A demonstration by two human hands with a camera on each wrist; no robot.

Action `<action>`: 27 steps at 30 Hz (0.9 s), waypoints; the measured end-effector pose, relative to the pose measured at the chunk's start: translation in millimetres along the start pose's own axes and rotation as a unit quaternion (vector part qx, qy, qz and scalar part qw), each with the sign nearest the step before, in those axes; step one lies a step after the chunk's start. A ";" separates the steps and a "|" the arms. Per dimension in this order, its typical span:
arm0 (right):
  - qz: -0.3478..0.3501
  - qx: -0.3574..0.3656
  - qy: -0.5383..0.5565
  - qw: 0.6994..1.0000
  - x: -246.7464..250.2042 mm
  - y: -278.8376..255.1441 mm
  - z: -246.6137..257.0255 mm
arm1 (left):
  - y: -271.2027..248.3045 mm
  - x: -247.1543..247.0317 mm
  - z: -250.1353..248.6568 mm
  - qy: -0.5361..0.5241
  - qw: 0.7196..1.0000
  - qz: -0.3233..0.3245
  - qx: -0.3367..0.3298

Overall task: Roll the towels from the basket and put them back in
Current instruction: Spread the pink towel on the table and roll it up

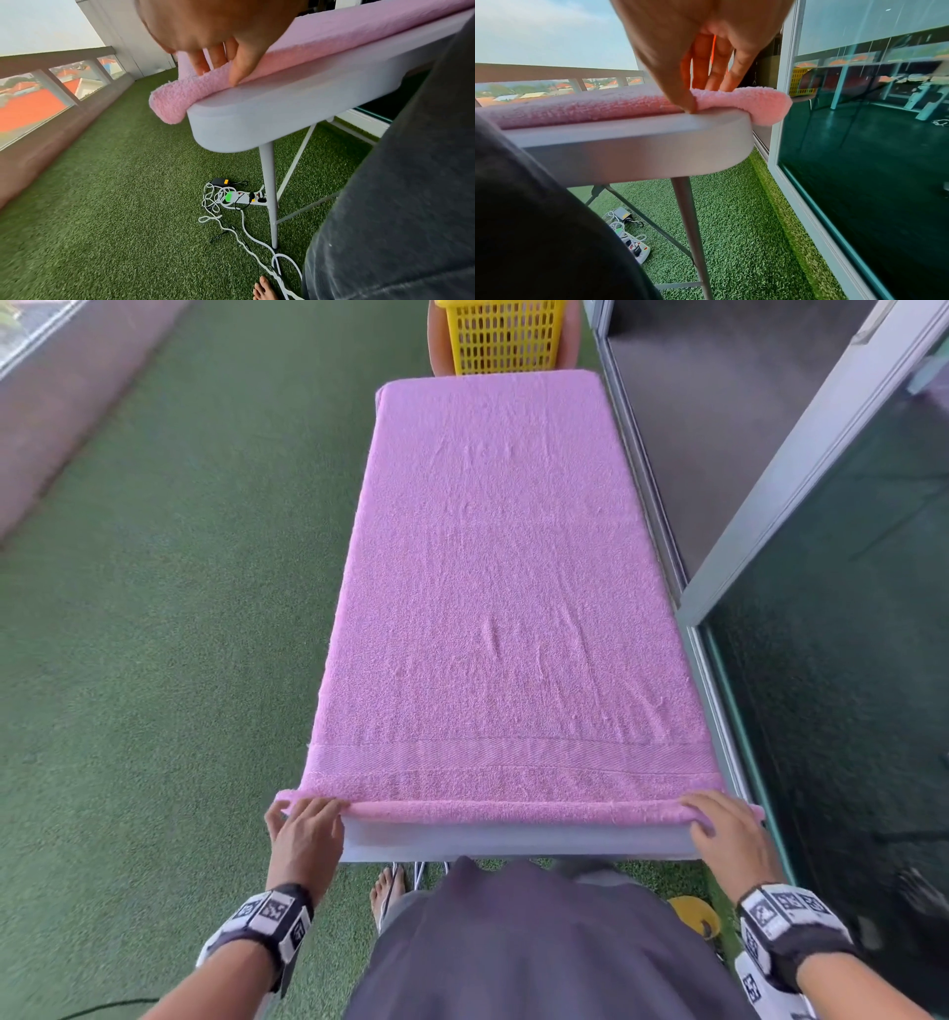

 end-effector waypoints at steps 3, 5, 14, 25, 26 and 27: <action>-0.010 0.007 -0.047 0.999 9.3 1.5 1.7 | 8.7 5.6 -2.5 0.006 1.000 0.011 0.019; 0.002 0.005 -0.113 0.994 19.5 3.7 6.4 | 16.7 0.2 -1.7 0.025 0.998 0.045 0.033; -0.050 -0.033 -0.099 0.993 27.0 2.6 7.5 | 24.1 6.6 -13.8 -0.032 0.999 0.015 0.017; -0.005 0.006 -0.107 0.994 2.9 -11.7 7.0 | 11.0 -9.6 -22.8 -0.119 0.992 -0.003 -0.052; -0.013 0.031 -0.097 0.995 2.2 -7.2 9.2 | 14.3 -10.4 -20.8 -0.119 0.992 -0.004 -0.046; -0.026 0.052 -0.074 0.996 1.6 -3.1 9.2 | 18.3 -10.3 -19.5 -0.121 0.992 -0.007 -0.038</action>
Point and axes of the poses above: each hand's wrist, its own y-axis towards the middle knuckle, its own x-axis out of the back of the hand, z = x × y, the point moved 10 cm from there along y, towards the middle knuckle, and after that the axes turned 15 degrees about x, right-handed, at the moved point
